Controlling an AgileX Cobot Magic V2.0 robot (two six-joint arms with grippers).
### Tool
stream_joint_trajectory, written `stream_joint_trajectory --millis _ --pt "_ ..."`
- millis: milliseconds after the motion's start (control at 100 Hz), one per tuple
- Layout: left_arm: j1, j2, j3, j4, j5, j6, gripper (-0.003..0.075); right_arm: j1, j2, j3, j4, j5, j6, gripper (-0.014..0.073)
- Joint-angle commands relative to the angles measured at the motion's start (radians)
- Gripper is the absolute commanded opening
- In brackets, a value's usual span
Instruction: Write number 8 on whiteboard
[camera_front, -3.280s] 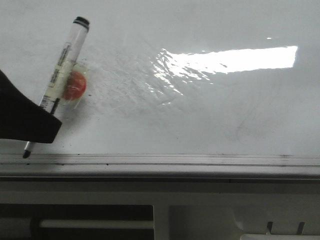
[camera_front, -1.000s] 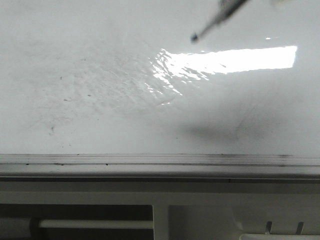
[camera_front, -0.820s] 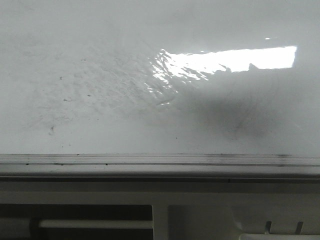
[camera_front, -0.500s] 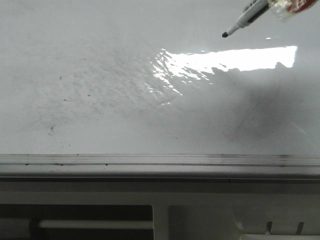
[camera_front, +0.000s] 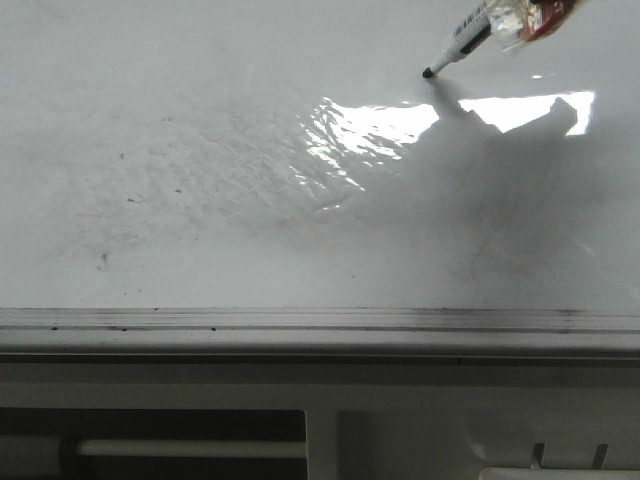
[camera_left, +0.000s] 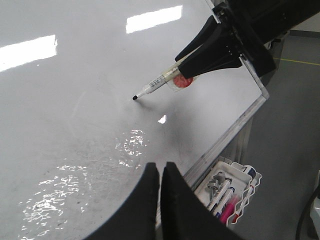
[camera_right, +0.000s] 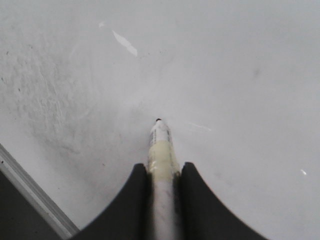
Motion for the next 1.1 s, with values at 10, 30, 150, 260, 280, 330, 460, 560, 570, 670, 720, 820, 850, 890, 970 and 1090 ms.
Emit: stream_joint_trajectory --millis 10,30,150,260,280,330,460,560,570,670,720,820,850,890,970,1090 --pt "-0.006 0.001 -0.028 -0.015 -0.063 -0.009 -0.002 -0.009 0.017 -0.031 -0.075 -0.057 0.059 -0.004" --pt "-0.006 0.001 -0.028 -0.015 -0.063 -0.009 -0.002 -0.009 0.022 -0.031 -0.075 -0.057 0.062 -0.0041" --pt "-0.006 0.001 -0.028 -0.015 -0.063 -0.009 -0.002 -0.006 0.057 -0.031 -0.061 -0.069 0.064 -0.0042" --pt "-0.006 0.001 -0.028 -0.015 -0.063 -0.009 -0.002 0.002 0.077 -0.031 -0.016 -0.095 0.064 -0.0042" --pt "-0.006 0.001 -0.028 -0.015 -0.063 -0.009 -0.002 0.008 0.079 -0.031 -0.014 -0.095 0.064 -0.0042" --pt "-0.006 0.001 -0.028 -0.015 -0.063 -0.009 -0.002 0.022 0.079 -0.031 -0.012 -0.085 0.064 -0.0042" --pt "-0.006 0.001 -0.028 -0.015 -0.063 -0.009 -0.002 0.046 0.079 -0.031 -0.012 0.006 0.064 -0.0042" --pt "-0.006 0.001 -0.028 -0.015 -0.063 -0.009 -0.002 0.046 0.071 -0.031 -0.017 0.106 0.064 -0.0042" --pt "-0.006 0.001 -0.028 -0.015 -0.063 -0.009 -0.002 0.046 0.068 -0.031 -0.016 0.117 0.064 -0.0042" --pt "-0.006 0.001 -0.028 -0.015 -0.063 -0.009 -0.002 0.046 0.038 -0.029 -0.018 0.165 0.072 -0.0042" --pt "-0.006 0.001 -0.028 -0.015 -0.063 -0.009 -0.002 0.046 0.018 -0.025 -0.018 0.176 0.079 -0.0042" --pt "-0.006 0.001 -0.028 -0.015 -0.063 -0.009 -0.002 0.046 -0.013 0.002 0.014 0.183 0.079 -0.0042" --pt "-0.006 0.001 -0.028 -0.015 -0.063 -0.009 -0.002 0.046 -0.013 0.013 0.028 0.183 0.079 -0.0042" --pt "-0.006 0.001 -0.028 -0.015 -0.063 -0.009 -0.002 0.046 -0.013 0.024 0.047 0.18 0.079 -0.0042" --pt "-0.006 0.001 -0.028 -0.015 -0.063 -0.009 -0.002 0.046 -0.003 0.056 0.074 0.118 0.079 -0.0042" --pt "-0.006 0.001 -0.028 -0.015 -0.063 -0.009 -0.002 0.046 0.019 0.068 0.088 0.004 0.079 -0.0042"
